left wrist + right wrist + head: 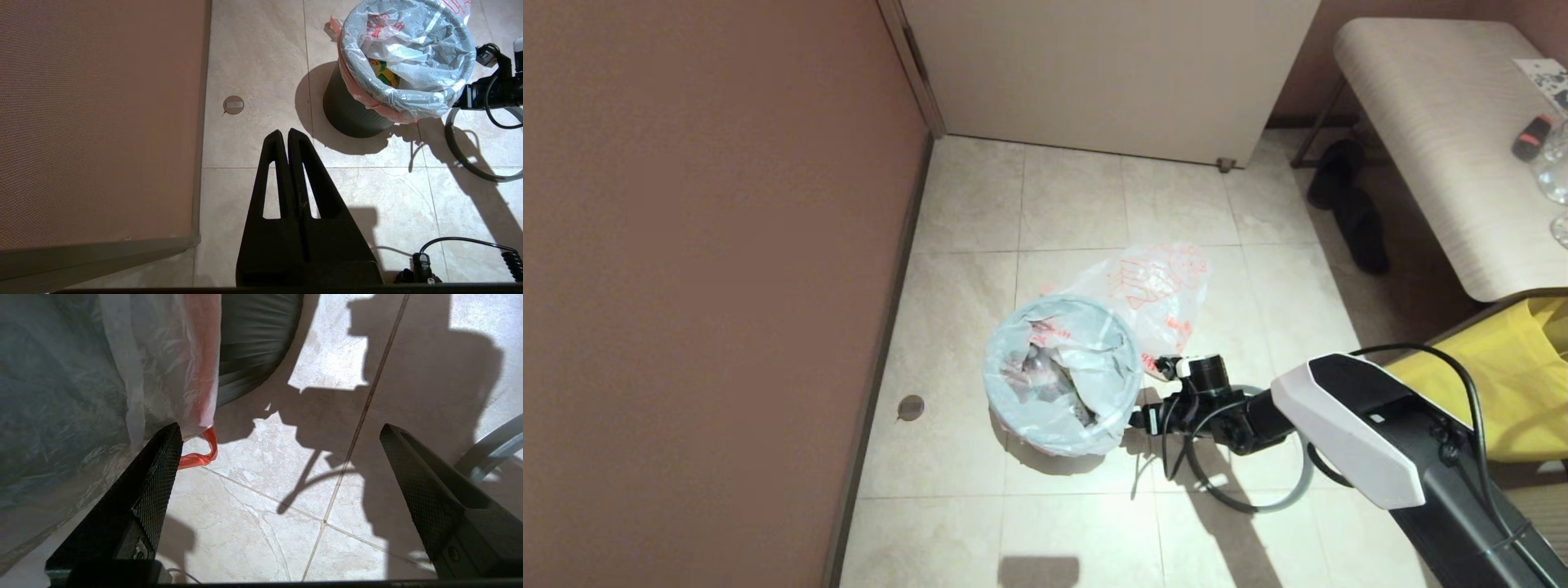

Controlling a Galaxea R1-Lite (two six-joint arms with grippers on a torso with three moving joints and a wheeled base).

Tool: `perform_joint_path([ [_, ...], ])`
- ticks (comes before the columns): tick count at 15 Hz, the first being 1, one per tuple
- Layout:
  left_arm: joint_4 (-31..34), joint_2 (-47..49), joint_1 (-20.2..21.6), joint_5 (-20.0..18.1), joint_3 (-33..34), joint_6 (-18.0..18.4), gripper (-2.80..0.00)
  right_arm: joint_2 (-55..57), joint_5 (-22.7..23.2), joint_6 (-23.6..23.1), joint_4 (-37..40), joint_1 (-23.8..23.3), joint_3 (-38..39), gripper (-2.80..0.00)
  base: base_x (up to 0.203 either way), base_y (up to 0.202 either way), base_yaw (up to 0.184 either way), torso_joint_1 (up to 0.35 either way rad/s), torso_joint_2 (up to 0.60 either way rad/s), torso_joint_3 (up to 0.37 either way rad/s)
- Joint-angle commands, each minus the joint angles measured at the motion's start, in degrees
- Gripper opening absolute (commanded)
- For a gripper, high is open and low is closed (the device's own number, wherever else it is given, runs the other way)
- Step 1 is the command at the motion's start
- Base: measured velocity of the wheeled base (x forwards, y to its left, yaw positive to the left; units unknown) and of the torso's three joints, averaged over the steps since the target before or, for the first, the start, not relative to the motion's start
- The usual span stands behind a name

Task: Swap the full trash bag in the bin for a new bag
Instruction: Place the trash bag on the floor

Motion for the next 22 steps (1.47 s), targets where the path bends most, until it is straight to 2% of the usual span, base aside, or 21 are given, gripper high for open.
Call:
perform_joint_path([
  [1, 0.0, 0.0, 0.0, 0.0, 0.0, 0.0, -2.8, 0.6, 0.1, -0.1, -0.2, 0.2, -0.5, 0.0, 0.0, 0.0, 0.0, 0.0, 0.0, 0.0],
  [5, 0.0, 0.0, 0.0, 0.0, 0.0, 0.0, -2.8, 1.9, -0.1, -0.6, -0.4, 1.0, -1.6, 0.0, 0.0, 0.0, 0.0, 0.0, 0.0, 0.0],
  [8, 0.0, 0.0, 0.0, 0.0, 0.0, 0.0, -2.8, 3.2, -0.5, -3.7, -0.6, 1.5, -1.8, 0.0, 0.0, 0.0, 0.0, 0.0, 0.0, 0.0],
  [11, 0.0, 0.0, 0.0, 0.1, 0.0, 0.0, -2.8, 4.6, -1.0, -3.8, -0.7, 1.7, -3.3, 0.0, 0.0, 0.0, 0.0, 0.0, 0.0, 0.0],
  [13, 0.0, 0.0, 0.0, 0.1, 0.0, 0.0, -2.8, 6.4, -3.8, -4.4, -1.6, 2.3, -4.9, 0.0, 0.0, 0.0, 0.0, 0.0, 0.0, 0.0],
  [17, 0.0, 0.0, 0.0, 0.0, 0.0, 0.0, -2.8, 10.5, -6.8, -5.5, -9.0, 3.2, -7.4, 0.0, 0.0, 0.0, 0.0, 0.0, 0.0, 0.0],
  [19, 0.0, 0.0, 0.0, 0.0, 0.0, 0.0, -2.8, 11.5, -9.5, -5.9, -9.5, 3.5, -8.8, 0.0, 0.0, 0.0, 0.0, 0.0, 0.0, 0.0],
  [22, 0.0, 0.0, 0.0, 0.0, 0.0, 0.0, -2.8, 11.7, -14.0, -9.1, -10.2, 3.4, -9.9, 0.0, 0.0, 0.0, 0.0, 0.0, 0.0, 0.0],
])
